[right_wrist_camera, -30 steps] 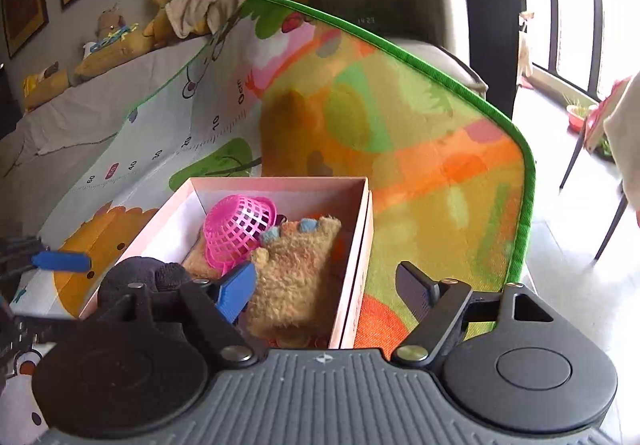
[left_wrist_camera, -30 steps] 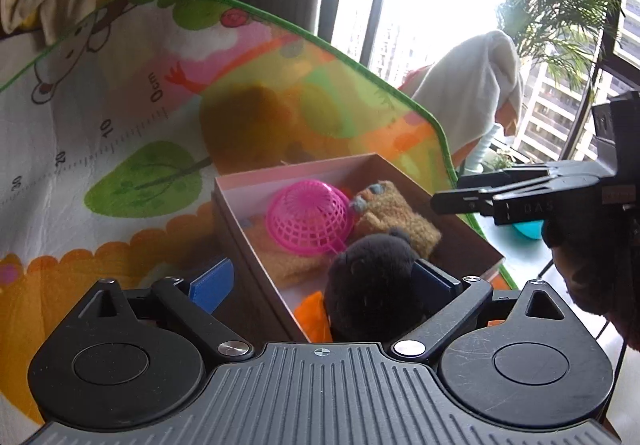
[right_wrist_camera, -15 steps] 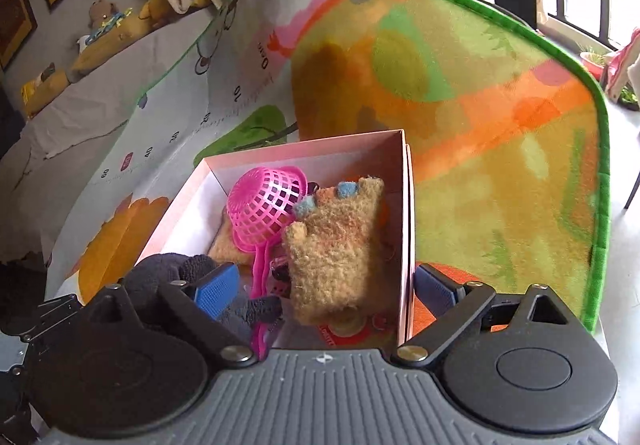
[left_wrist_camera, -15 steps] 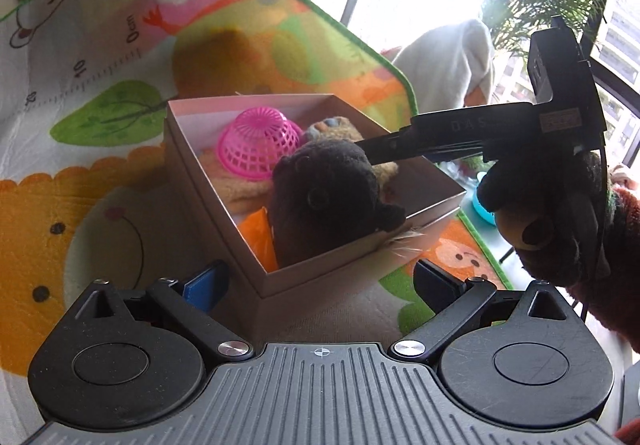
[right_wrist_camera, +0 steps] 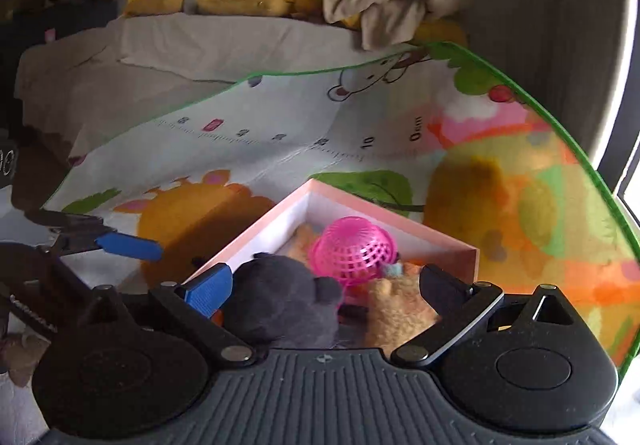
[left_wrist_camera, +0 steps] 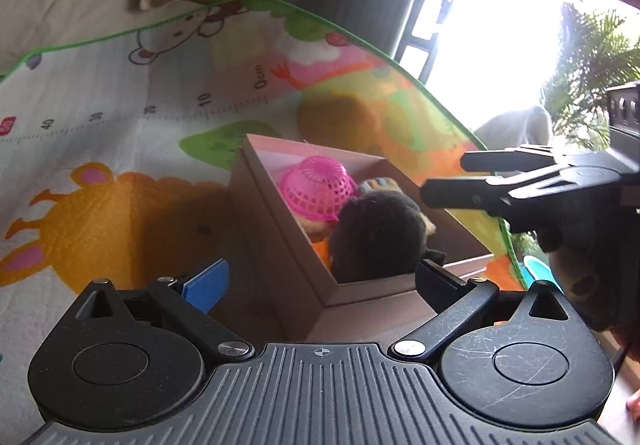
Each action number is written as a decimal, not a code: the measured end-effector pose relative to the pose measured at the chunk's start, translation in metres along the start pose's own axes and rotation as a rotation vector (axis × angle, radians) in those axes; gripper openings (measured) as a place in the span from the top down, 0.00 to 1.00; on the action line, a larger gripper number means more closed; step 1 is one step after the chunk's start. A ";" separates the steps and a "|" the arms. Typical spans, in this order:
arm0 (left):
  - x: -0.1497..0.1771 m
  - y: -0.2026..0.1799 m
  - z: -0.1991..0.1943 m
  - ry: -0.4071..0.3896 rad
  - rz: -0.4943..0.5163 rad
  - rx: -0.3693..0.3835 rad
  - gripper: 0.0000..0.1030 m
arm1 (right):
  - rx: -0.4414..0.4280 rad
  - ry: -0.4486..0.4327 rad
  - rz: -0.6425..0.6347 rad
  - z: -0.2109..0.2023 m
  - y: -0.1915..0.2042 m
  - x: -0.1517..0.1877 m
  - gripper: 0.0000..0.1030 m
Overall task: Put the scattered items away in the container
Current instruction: 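Lower the mitten into the pink box with the right tool while the left lowers the plush, then open both tools to release the plush and mitten, then withdraw from the box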
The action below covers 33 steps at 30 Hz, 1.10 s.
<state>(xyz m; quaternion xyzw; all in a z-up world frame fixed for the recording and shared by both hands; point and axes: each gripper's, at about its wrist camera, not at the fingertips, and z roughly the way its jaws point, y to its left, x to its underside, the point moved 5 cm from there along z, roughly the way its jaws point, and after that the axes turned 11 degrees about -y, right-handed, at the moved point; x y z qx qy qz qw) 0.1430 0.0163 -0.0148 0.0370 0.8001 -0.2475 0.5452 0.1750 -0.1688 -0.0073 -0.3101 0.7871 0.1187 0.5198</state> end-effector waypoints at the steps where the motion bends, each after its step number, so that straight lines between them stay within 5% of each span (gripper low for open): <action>1: 0.001 0.005 -0.002 0.006 -0.013 -0.012 0.01 | -0.030 0.035 0.028 0.004 0.004 0.001 0.17; 3: 0.006 0.010 -0.005 0.019 -0.019 -0.035 0.01 | -0.065 0.107 0.080 0.017 0.007 0.006 0.21; 5: 0.011 0.009 -0.009 0.026 -0.019 -0.020 0.01 | -0.005 0.120 0.033 0.029 0.010 0.012 0.21; 7: 0.017 0.009 -0.012 0.031 -0.024 0.007 0.01 | -0.024 0.135 0.028 0.037 0.014 0.012 0.36; 10: 0.024 0.007 -0.013 0.033 -0.023 0.025 0.01 | -0.015 0.133 0.168 0.052 -0.009 -0.002 0.38; 14: 0.022 0.007 -0.015 0.013 -0.042 0.043 0.01 | 0.132 0.132 0.305 0.072 -0.061 -0.008 0.40; 23: 0.026 0.013 -0.008 0.032 -0.081 0.048 0.01 | -0.115 0.220 0.385 0.050 -0.031 -0.001 0.40; 25: 0.027 0.011 -0.008 0.035 -0.074 0.052 0.01 | -0.084 0.204 0.340 0.052 -0.025 -0.004 0.40; 29: 0.026 0.007 -0.010 0.033 -0.056 0.039 0.01 | 0.151 0.089 0.119 0.047 -0.032 -0.013 0.34; 33: 0.023 0.008 -0.014 0.021 -0.071 0.041 0.00 | 0.071 0.077 0.086 0.024 -0.035 -0.013 0.31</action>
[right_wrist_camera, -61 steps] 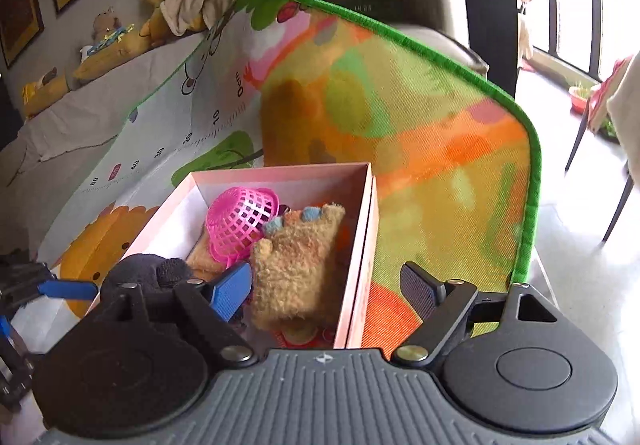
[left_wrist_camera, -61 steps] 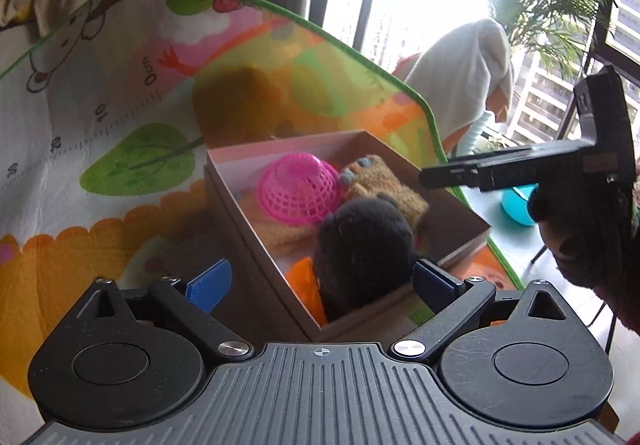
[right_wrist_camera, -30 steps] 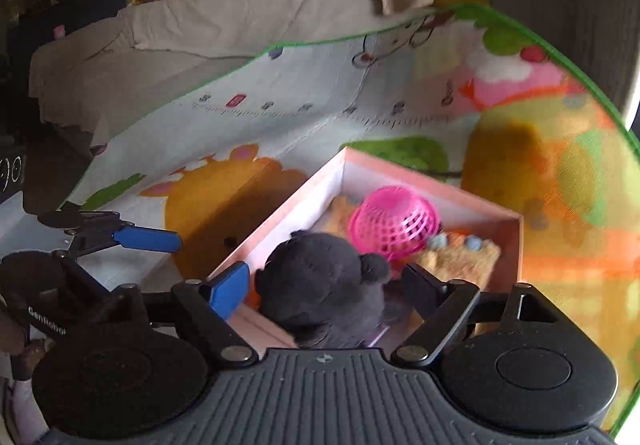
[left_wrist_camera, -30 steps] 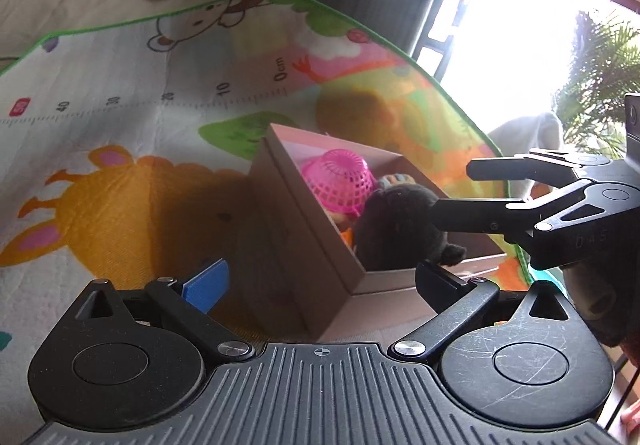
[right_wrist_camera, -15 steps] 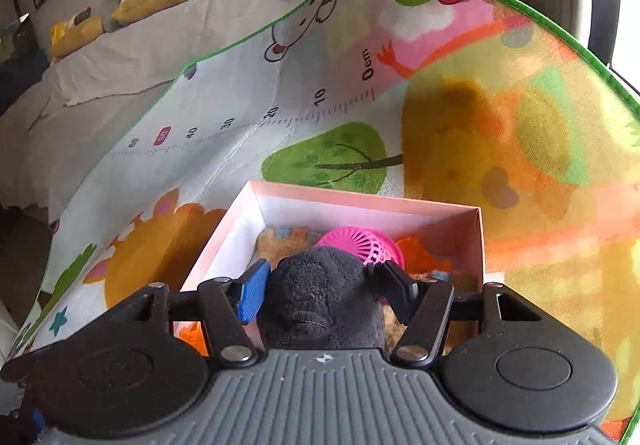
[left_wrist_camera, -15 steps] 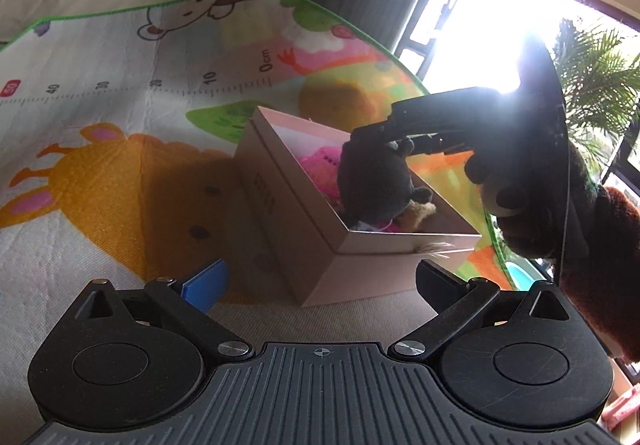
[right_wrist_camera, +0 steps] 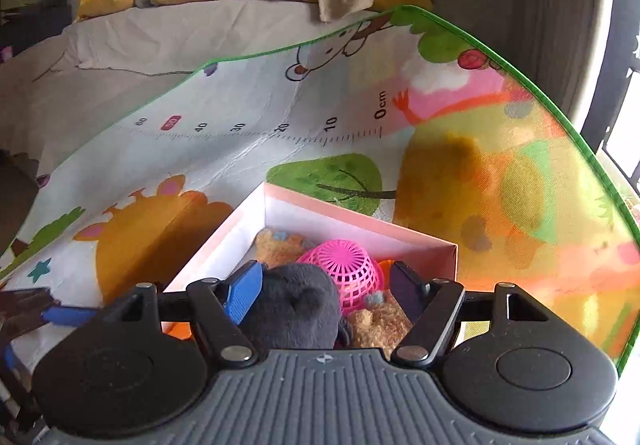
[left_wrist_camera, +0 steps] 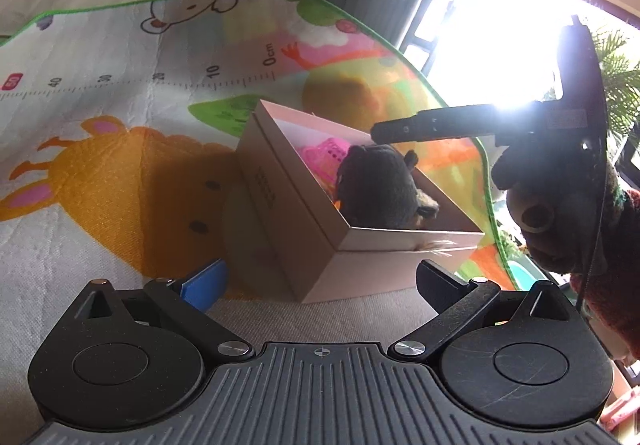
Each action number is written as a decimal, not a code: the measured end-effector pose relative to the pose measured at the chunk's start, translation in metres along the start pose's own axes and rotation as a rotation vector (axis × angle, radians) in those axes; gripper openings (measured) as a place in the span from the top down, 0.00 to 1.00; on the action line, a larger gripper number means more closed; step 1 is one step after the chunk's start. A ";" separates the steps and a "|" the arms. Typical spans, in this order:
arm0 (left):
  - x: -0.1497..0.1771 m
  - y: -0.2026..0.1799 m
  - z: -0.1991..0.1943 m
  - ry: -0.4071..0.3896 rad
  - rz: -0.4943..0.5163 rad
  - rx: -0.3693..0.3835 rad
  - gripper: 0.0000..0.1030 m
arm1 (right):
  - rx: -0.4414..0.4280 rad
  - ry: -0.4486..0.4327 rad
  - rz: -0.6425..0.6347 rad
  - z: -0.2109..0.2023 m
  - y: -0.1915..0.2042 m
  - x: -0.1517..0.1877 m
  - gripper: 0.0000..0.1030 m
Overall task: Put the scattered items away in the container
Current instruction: 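Open both tools to release the plush and mitten, then withdraw from the box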
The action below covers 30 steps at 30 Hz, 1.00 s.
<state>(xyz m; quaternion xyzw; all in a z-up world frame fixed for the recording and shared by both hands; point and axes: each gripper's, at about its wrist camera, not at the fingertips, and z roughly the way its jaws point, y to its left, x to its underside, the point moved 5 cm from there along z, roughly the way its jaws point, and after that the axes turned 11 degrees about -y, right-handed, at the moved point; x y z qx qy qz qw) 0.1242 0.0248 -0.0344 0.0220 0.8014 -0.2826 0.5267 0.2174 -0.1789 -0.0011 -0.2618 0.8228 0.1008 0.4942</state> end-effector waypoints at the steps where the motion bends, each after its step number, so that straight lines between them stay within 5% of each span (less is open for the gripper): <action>1: 0.000 0.001 0.001 -0.001 -0.005 -0.002 0.00 | -0.025 0.011 -0.027 -0.005 0.002 0.004 0.31; 2: -0.001 0.001 0.002 -0.001 -0.010 -0.006 0.00 | -0.046 0.029 -0.057 -0.006 0.005 0.008 0.31; 4: -0.001 0.002 0.004 -0.001 -0.021 -0.008 0.00 | -0.074 0.081 -0.071 -0.003 0.012 0.020 0.56; 6: 0.000 0.001 0.006 0.004 -0.023 -0.002 0.00 | -0.128 0.138 0.013 0.007 0.016 0.026 0.67; 13: -0.005 -0.011 0.008 0.005 0.010 -0.001 0.00 | -0.133 0.107 0.263 0.045 0.010 0.005 0.66; 18: -0.009 -0.020 0.011 0.005 0.034 0.016 0.00 | -0.159 0.150 0.384 0.037 -0.018 0.023 0.44; 20: -0.008 -0.023 0.014 0.014 0.043 0.024 0.00 | -0.118 0.073 0.363 0.010 -0.034 0.024 0.34; 22: -0.006 -0.025 0.018 0.023 0.048 0.028 0.00 | -0.048 -0.011 0.349 -0.017 -0.053 0.028 0.11; 30: 0.001 -0.043 0.040 0.051 0.082 0.054 0.00 | -0.038 0.031 0.469 -0.044 -0.080 0.082 0.05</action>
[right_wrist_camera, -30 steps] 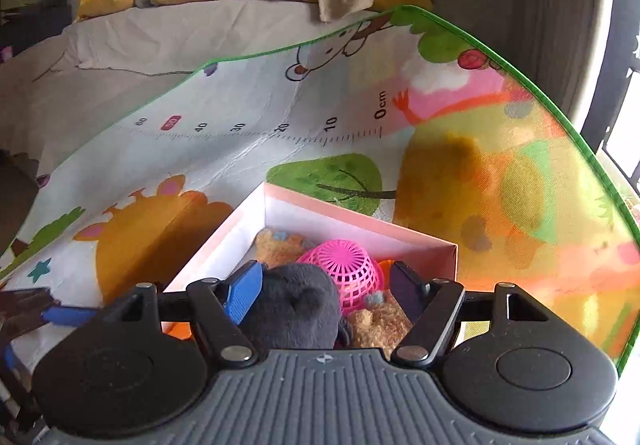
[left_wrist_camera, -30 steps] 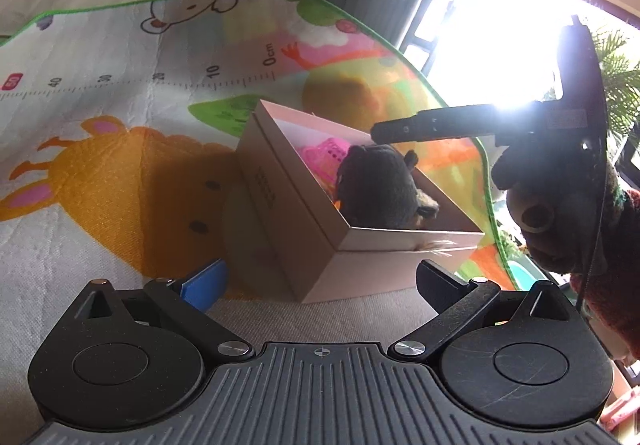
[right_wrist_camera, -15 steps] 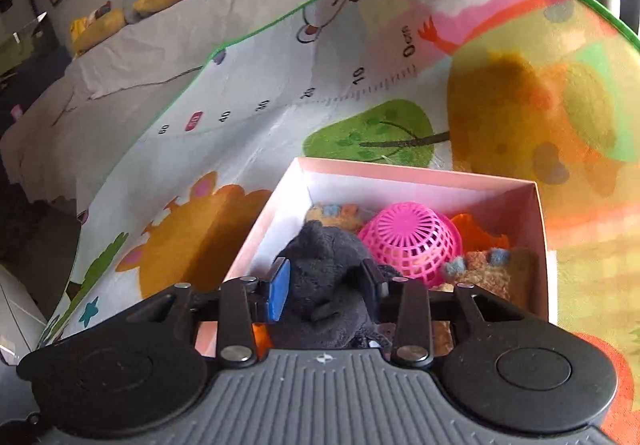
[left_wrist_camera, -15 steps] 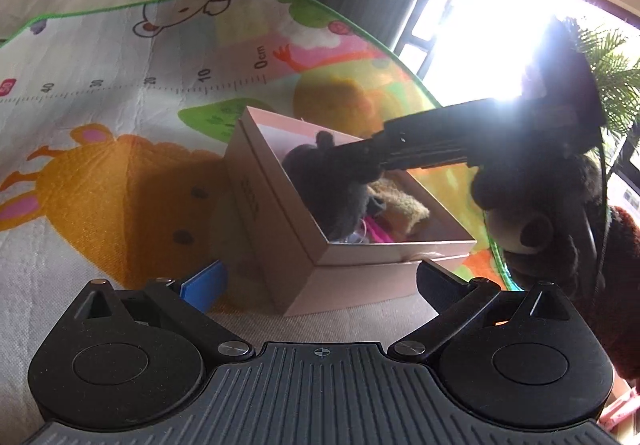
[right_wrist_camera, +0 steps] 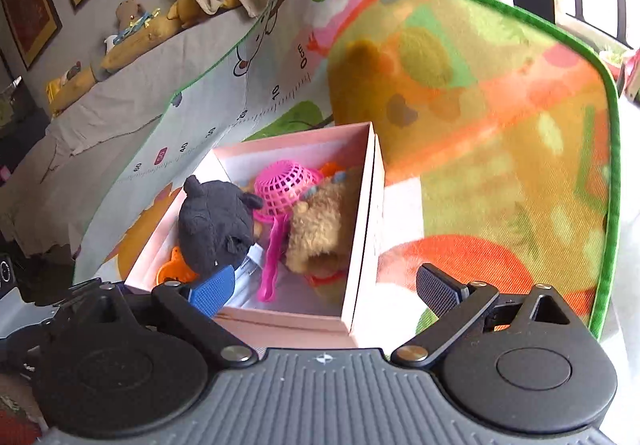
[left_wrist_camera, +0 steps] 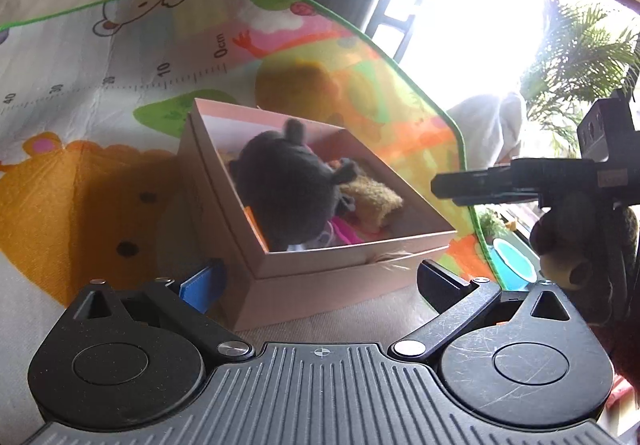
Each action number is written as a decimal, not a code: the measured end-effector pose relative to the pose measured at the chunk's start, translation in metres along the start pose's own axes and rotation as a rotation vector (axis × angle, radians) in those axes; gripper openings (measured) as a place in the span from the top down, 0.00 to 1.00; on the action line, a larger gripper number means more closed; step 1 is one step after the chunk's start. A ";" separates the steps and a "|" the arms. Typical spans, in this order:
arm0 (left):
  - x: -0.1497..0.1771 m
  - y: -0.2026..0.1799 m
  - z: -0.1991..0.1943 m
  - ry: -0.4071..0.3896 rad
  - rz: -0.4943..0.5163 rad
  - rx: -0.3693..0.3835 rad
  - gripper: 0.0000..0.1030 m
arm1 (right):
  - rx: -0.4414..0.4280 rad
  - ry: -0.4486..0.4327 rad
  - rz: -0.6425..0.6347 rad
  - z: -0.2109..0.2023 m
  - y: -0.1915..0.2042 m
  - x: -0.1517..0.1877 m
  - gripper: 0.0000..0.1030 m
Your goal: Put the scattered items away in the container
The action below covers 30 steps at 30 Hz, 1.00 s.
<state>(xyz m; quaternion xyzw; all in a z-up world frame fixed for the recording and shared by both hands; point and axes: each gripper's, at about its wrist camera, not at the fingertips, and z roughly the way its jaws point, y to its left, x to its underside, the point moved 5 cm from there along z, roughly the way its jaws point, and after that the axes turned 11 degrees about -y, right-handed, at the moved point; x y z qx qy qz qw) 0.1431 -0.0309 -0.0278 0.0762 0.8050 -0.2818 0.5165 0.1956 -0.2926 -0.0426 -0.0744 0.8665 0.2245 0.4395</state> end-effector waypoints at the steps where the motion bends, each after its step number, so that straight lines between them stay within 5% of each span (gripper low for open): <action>1: 0.000 -0.002 0.003 0.001 0.015 -0.016 0.00 | -0.021 0.008 0.036 0.001 -0.002 0.003 0.05; 4: -0.003 -0.003 0.010 0.015 0.034 -0.030 0.00 | -0.112 0.025 0.144 0.007 -0.003 0.012 0.05; 13: -0.004 -0.001 0.021 0.027 0.071 -0.073 0.00 | -0.117 -0.025 0.157 0.004 0.005 0.024 0.02; 20: 0.004 -0.017 0.007 -0.008 0.100 -0.177 0.00 | 0.102 -0.158 -0.057 -0.027 0.024 0.045 0.00; 25: 0.031 -0.031 -0.014 0.031 0.188 -0.367 0.00 | 0.188 -0.087 -0.086 -0.032 0.023 0.086 0.00; 30: 0.052 -0.026 -0.021 0.043 0.161 -0.456 0.00 | 0.246 -0.044 -0.158 -0.027 0.030 0.109 0.00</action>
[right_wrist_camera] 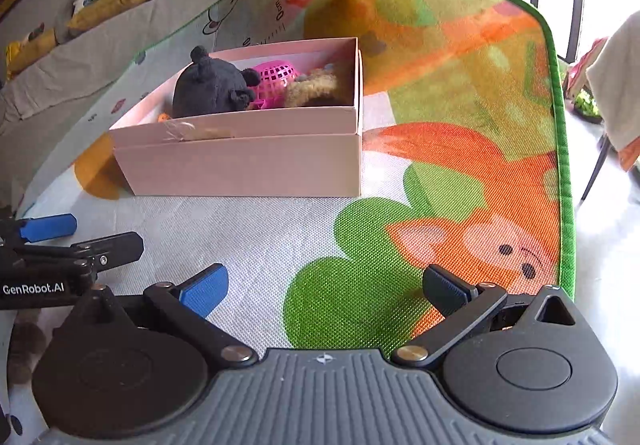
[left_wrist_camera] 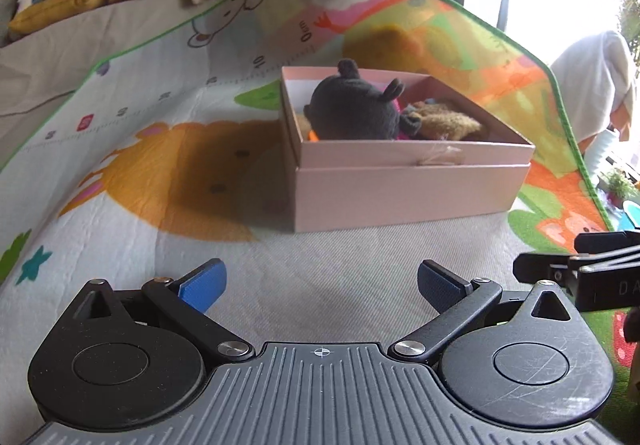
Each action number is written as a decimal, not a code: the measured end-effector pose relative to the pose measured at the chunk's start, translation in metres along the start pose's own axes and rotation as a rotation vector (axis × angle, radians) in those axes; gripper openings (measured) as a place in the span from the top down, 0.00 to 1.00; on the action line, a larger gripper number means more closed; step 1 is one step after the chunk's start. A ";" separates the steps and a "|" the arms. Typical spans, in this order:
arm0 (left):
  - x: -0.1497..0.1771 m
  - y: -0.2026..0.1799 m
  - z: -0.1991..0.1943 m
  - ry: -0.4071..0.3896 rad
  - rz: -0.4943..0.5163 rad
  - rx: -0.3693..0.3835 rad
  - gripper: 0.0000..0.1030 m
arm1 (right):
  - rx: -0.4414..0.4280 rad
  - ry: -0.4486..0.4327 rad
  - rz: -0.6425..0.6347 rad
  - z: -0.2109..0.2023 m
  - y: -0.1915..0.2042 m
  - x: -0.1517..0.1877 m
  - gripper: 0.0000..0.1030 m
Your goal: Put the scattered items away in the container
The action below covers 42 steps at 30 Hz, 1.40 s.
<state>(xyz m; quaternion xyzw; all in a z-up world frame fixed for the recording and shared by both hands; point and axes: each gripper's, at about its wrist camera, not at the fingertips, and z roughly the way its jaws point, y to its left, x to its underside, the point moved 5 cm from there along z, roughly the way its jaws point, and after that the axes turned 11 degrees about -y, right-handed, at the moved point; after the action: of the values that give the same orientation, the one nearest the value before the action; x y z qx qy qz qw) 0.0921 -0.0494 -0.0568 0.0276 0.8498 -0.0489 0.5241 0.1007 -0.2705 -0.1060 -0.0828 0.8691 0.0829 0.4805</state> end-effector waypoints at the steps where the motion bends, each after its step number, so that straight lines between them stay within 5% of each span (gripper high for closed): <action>1: 0.002 0.001 0.002 0.007 -0.007 -0.009 0.00 | 0.013 -0.004 -0.012 0.001 0.002 -0.001 0.00; 15: 0.005 -0.002 0.019 0.031 0.031 -0.075 0.00 | 0.105 -0.042 -0.010 0.009 0.003 0.004 0.00; 42: 0.004 -0.002 0.019 0.033 0.035 -0.078 0.00 | 0.105 -0.048 -0.010 0.009 0.003 0.005 0.00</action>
<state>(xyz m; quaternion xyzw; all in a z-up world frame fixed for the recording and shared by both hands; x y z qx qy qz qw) 0.1069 -0.0534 -0.0690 0.0226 0.8591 -0.0063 0.5113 0.1046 -0.2655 -0.1142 -0.0599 0.8600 0.0366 0.5054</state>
